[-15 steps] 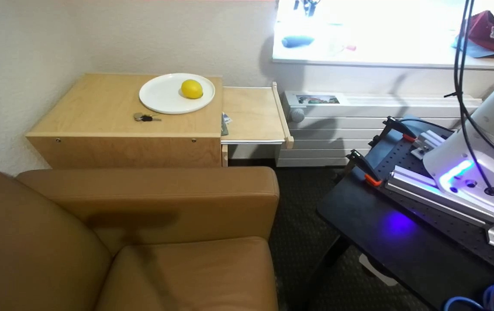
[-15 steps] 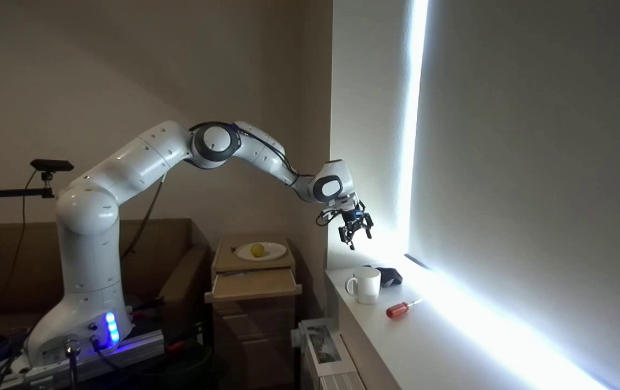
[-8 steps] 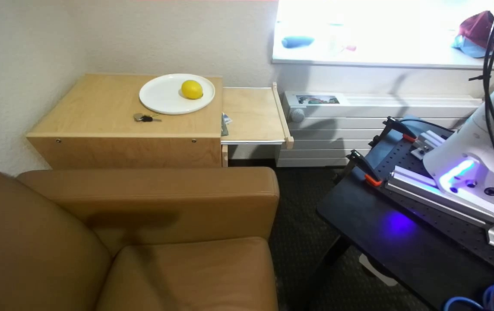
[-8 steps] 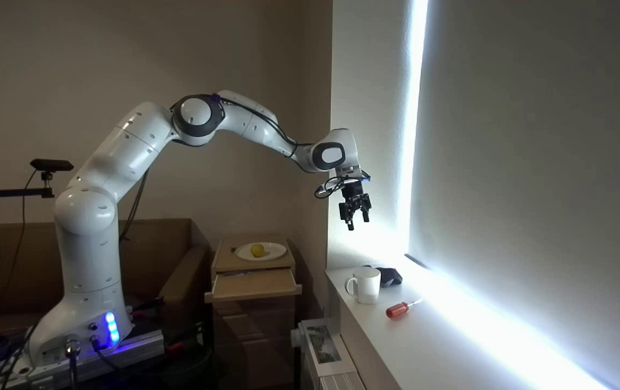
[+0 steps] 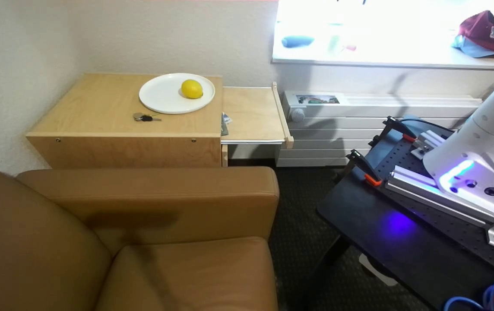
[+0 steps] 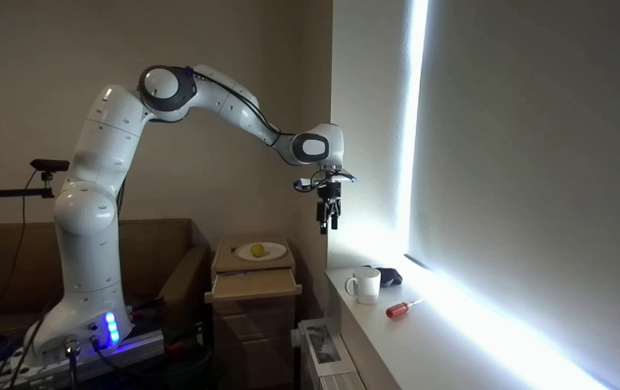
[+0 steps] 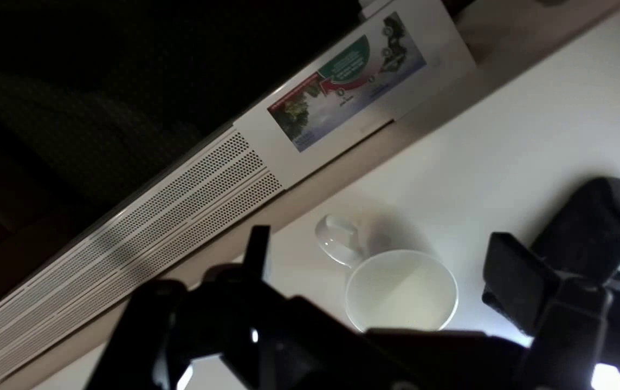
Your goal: Move a sock from the flat drawer to the shelve, and pick up the mango and put it on the flat drawer
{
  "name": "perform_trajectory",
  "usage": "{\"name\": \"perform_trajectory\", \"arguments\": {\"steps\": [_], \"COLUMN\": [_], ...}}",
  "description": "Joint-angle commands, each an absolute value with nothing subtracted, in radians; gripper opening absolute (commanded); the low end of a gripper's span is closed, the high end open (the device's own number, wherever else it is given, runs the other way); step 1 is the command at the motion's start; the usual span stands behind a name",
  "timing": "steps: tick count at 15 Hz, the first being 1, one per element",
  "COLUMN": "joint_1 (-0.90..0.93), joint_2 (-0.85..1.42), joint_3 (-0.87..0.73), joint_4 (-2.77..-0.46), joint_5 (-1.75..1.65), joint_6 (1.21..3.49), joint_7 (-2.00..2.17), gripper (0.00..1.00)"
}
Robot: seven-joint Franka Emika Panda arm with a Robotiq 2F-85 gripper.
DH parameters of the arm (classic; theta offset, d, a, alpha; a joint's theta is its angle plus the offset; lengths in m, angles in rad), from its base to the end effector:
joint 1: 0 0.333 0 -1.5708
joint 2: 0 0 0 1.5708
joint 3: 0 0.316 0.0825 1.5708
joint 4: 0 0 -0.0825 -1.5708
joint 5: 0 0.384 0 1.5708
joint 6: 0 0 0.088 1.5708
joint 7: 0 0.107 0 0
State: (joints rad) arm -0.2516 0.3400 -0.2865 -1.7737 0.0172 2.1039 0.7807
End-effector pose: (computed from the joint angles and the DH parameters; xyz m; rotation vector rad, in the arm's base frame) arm 0.5579 -0.3157 0.3758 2.4275 -1.8681 0.0210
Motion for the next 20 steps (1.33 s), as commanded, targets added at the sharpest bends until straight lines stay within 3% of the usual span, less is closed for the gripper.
{"name": "perform_trajectory", "arguments": {"steps": [1,7,20], "joint_1": [-0.246,-0.226,-0.022], "joint_2": [0.320,0.311,-0.016], "joint_3": [-0.294,-0.282,-0.130], "joint_4": [-1.797,-1.842,-2.362], "joint_5": [0.011,-0.018,-0.225], "joint_6": [2.099,2.071,2.213], "joint_7": [0.758,0.730,0.536], "gripper": [1.00,1.00,1.00]}}
